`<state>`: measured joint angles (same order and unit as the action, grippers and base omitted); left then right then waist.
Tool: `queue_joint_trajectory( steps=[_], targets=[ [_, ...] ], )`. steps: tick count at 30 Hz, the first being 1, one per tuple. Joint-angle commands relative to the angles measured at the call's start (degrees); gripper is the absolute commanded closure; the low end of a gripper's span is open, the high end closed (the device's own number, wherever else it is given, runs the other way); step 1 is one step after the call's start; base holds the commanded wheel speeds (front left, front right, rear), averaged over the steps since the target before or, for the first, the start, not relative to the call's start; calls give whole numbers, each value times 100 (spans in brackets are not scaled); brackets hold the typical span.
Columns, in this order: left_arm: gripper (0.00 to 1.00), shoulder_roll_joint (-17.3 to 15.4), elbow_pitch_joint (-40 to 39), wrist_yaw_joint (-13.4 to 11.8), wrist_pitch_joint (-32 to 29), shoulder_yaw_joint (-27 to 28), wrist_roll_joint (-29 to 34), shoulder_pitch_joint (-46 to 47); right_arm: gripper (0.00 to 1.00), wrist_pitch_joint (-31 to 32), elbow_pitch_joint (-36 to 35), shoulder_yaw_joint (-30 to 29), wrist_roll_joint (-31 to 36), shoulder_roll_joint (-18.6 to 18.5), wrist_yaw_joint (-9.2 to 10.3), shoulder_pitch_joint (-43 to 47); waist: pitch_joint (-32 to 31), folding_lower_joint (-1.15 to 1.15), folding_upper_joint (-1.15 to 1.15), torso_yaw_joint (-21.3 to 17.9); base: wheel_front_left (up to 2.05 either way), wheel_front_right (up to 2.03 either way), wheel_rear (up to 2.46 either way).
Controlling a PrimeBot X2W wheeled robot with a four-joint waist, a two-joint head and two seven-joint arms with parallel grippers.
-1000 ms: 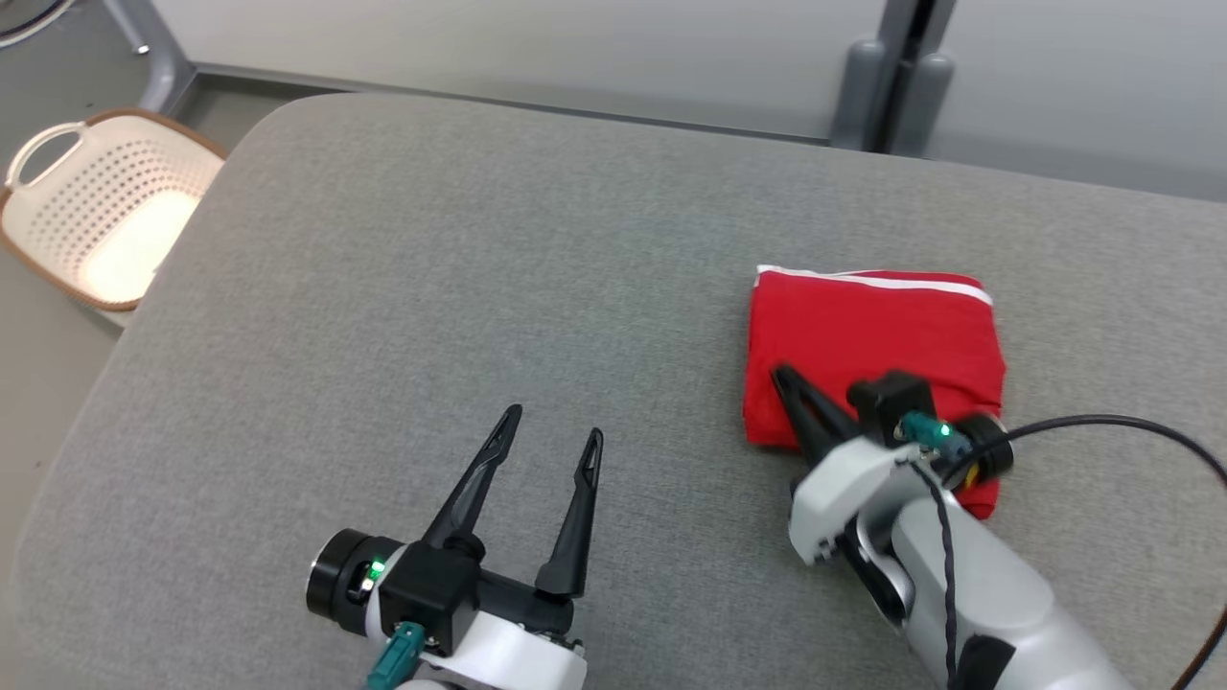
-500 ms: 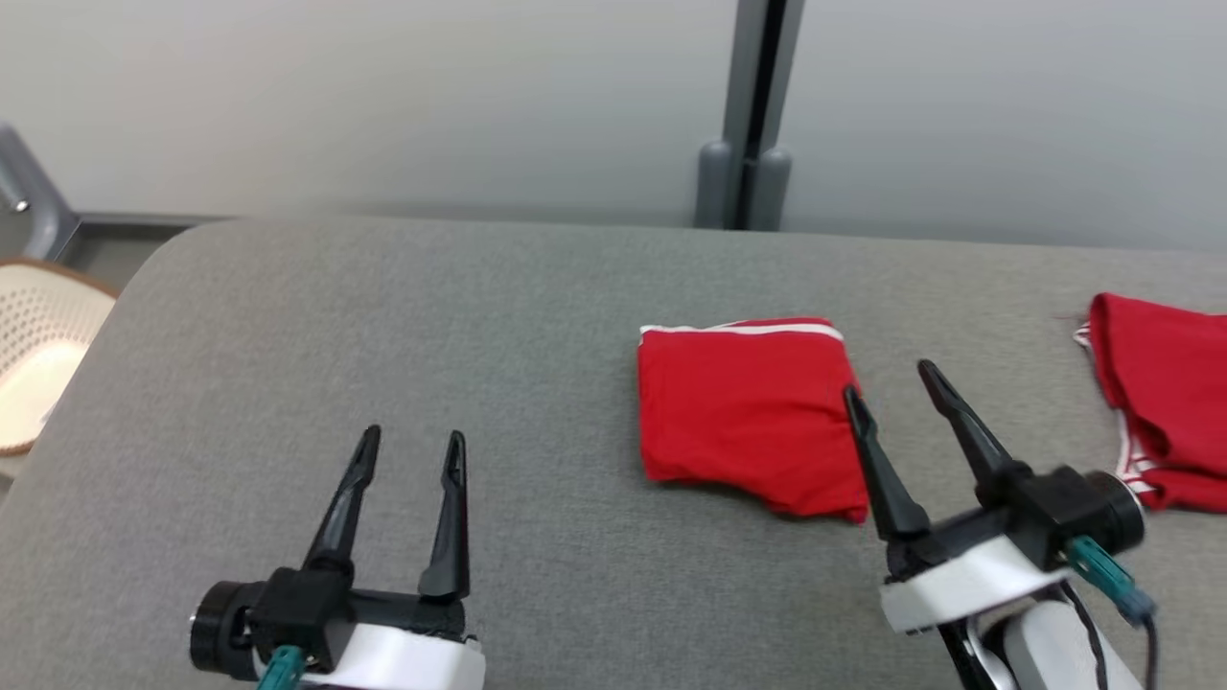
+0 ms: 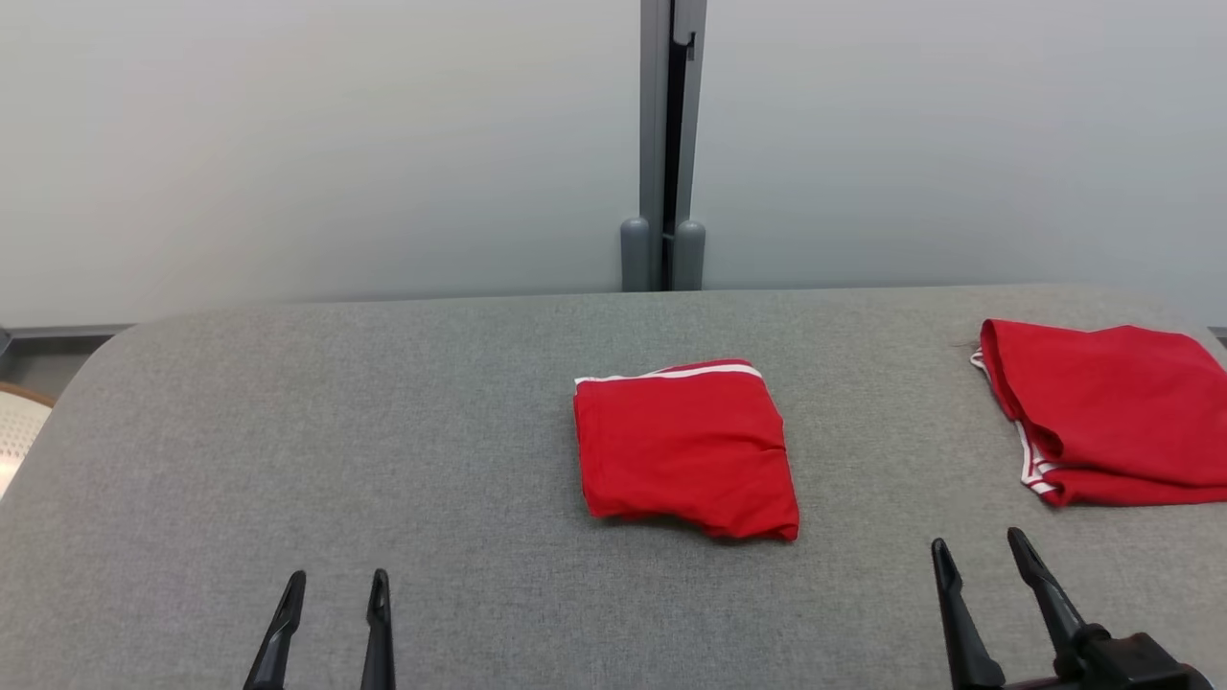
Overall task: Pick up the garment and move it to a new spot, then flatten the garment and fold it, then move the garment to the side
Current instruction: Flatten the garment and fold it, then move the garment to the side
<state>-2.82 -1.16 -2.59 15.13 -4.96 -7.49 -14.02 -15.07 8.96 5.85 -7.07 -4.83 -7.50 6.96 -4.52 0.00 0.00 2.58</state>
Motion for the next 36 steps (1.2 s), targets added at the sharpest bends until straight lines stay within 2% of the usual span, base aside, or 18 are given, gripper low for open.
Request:
queue_joint_trajectory(
  steps=[1, 5, 6, 9, 15, 36],
  targets=[
    [0, -20, 6, -19, -3, 50, -2, -24, 0, -9, -72, -53, 48, -10, 4, 15, -74, 0, 0, -38, 0, 0, 0],
    [0, -19, 83, 73, -3, 162, -54, -183, 0, -5, -227, -105, 173, 92, 3, 175, -118, 0, 0, -45, 0, 0, 0],
    [0, -19, 178, 185, -3, 187, 62, -251, 0, -5, -249, -31, 196, 100, 3, 173, -141, 0, 0, -50, 0, 0, 0],
    [0, -18, 251, 249, -3, 238, 171, -277, 0, -6, -229, 14, 156, 121, 4, 161, -184, 0, 0, -39, 0, 0, 0],
    [0, -18, 234, 159, -3, 253, 227, -267, 0, -6, -220, -47, 118, 169, 4, 182, -226, 0, 0, 12, 0, 0, 0],
    [0, -19, 202, 144, -3, 158, 299, -148, 0, -6, -75, 218, -98, 140, 4, 121, -177, 0, 0, 58, 0, 0, 0]
  ],
)
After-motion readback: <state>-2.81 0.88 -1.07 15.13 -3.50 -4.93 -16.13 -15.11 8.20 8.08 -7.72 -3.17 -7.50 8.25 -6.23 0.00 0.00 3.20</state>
